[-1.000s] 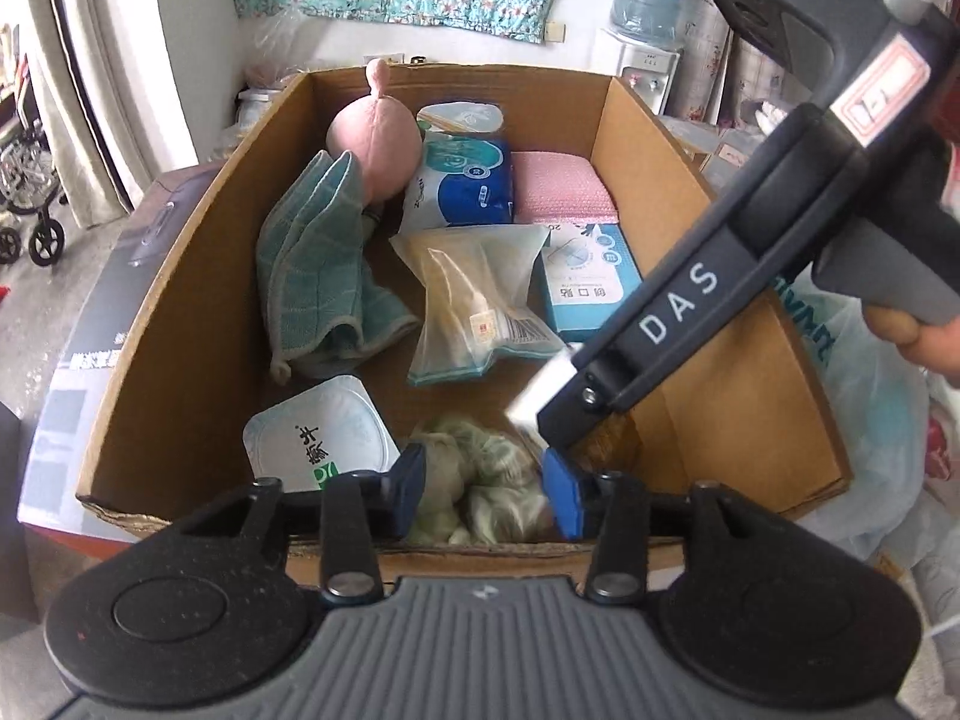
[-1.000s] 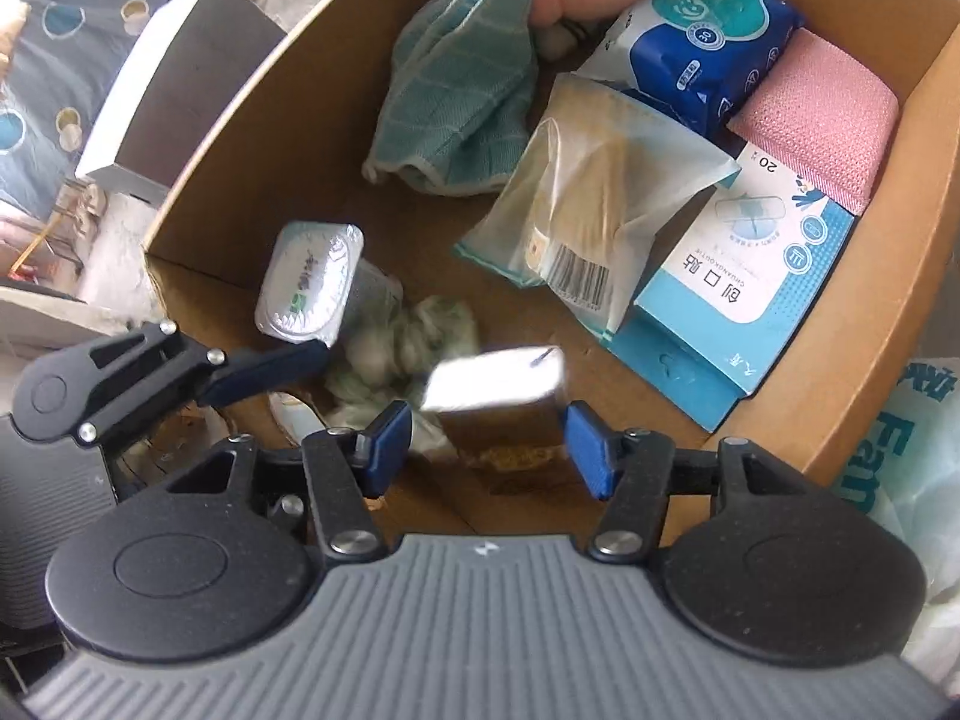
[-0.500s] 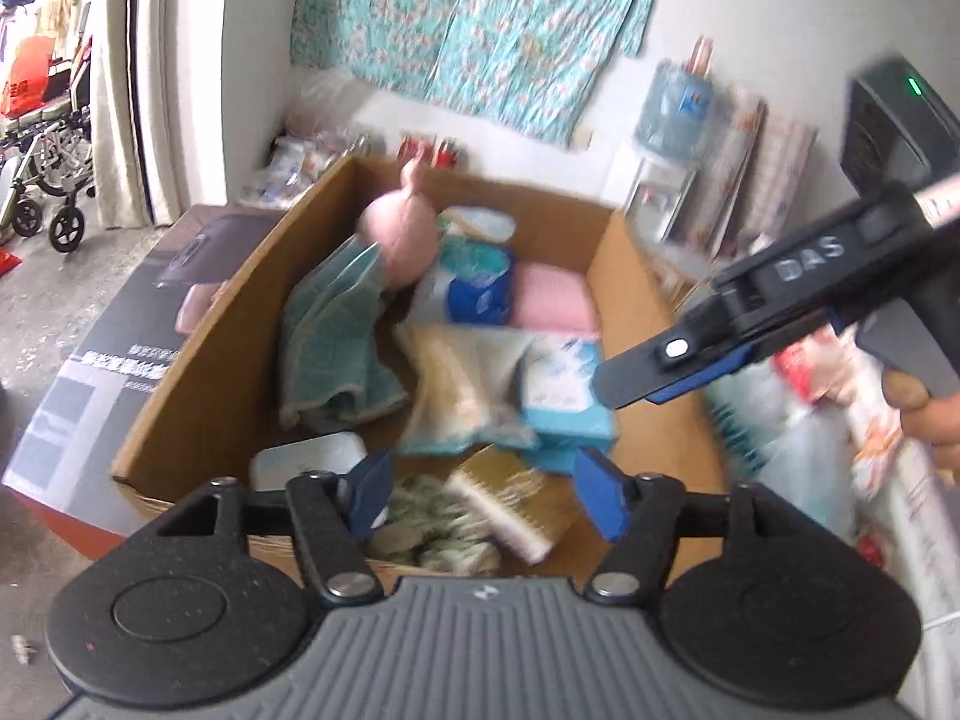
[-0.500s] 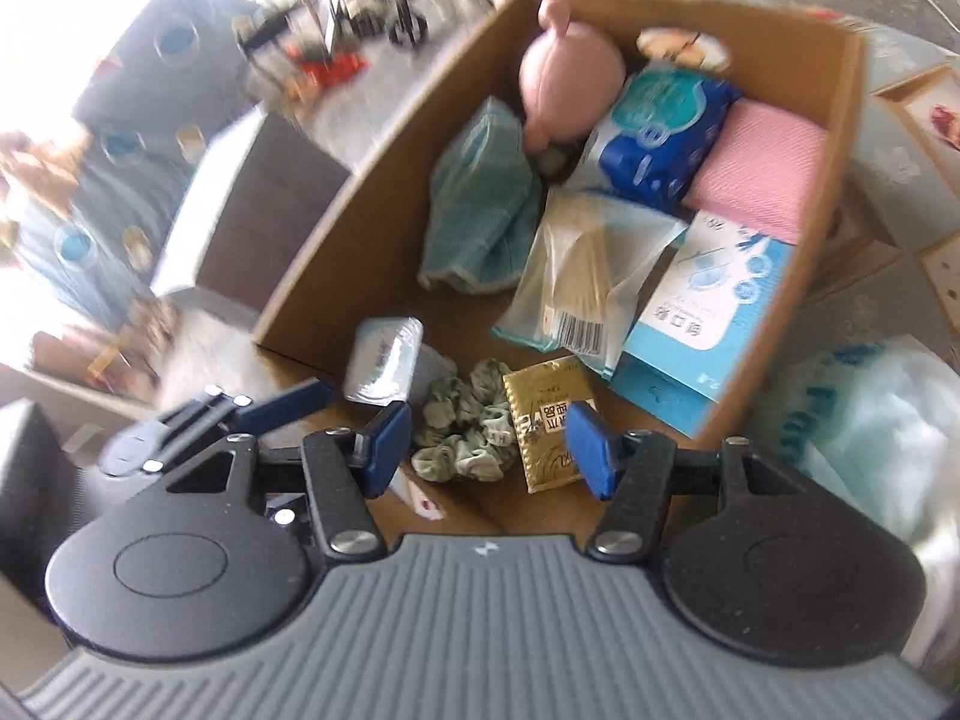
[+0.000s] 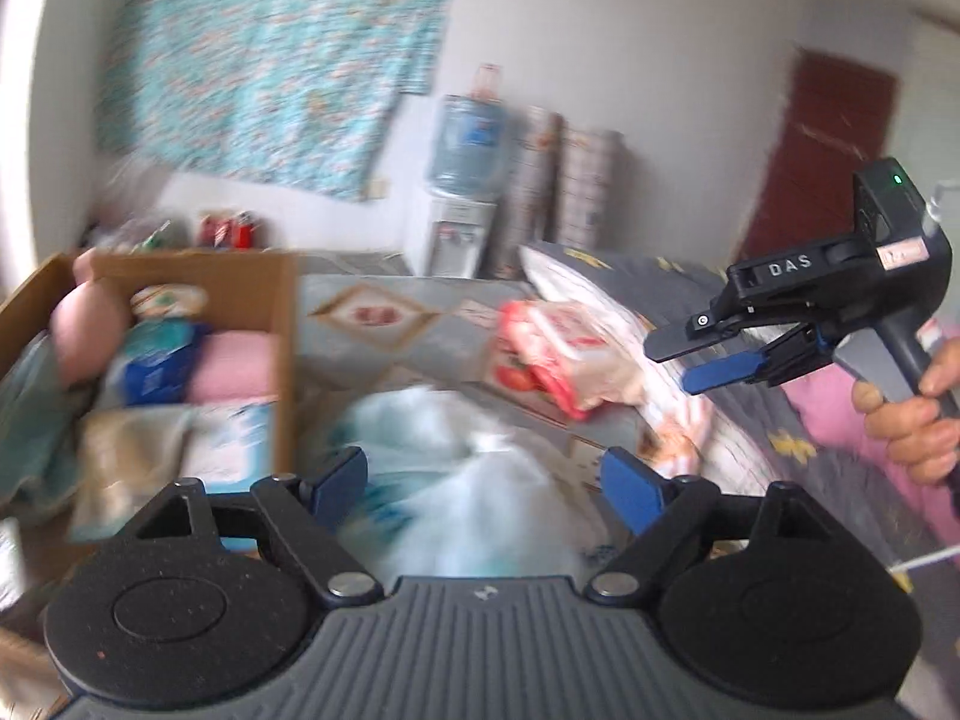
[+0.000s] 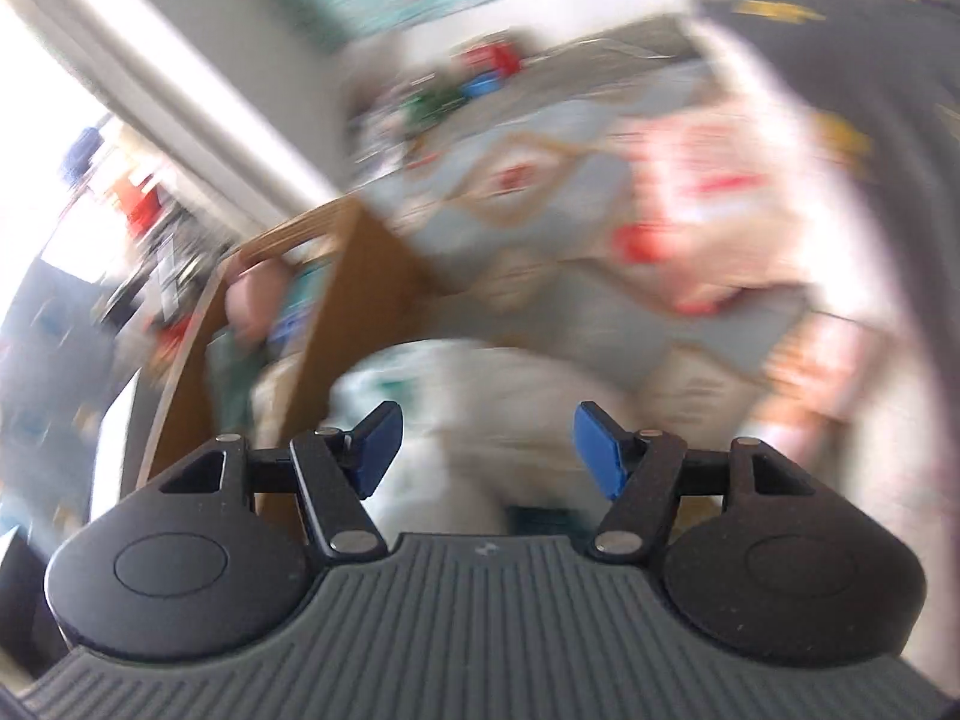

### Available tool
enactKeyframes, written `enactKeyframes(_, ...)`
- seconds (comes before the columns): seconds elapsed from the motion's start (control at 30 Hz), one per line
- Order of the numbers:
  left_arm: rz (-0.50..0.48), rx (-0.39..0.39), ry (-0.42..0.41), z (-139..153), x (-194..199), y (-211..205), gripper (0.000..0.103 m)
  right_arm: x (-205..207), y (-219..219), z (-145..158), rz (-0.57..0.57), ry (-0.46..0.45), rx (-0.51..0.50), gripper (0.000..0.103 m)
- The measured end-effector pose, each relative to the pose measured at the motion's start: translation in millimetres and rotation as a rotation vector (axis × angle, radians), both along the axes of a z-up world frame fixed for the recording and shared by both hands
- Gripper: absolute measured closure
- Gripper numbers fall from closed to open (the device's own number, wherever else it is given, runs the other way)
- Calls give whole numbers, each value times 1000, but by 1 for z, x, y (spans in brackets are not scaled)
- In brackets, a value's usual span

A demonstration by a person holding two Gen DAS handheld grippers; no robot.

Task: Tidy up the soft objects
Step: 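Lift both grippers away from the box, then grasp the orange-and-white striped towel on the bed with the right gripper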

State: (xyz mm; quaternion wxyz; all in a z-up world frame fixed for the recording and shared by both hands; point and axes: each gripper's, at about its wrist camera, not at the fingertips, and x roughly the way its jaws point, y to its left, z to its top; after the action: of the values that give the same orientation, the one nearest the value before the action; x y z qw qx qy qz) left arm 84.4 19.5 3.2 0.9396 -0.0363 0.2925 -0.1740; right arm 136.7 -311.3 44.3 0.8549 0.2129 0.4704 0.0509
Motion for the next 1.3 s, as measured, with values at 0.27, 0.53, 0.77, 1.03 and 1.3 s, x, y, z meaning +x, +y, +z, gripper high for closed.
enactKeyframes(0.27, -116, 82, 15, -30, 19, -82, 17, -20, -79, -80, -252, 97, 12, 40)
enactKeyframes(0.53, -137, 117, 66, -53, 30, -101, 17, -6, -96, -129, -313, 75, 38, 50)
enactKeyframes(0.77, -188, 121, 98, -58, 31, -116, 17, -20, -109, -130, -293, 44, 214, 72)
enactKeyframes(1.03, -286, 128, 177, -74, 28, -148, 17, -65, -85, -129, -185, 94, 399, 73)
enactKeyframes(1.3, -364, 128, 311, -88, 16, -163, 41, -101, -55, -108, -91, 78, 436, 73)
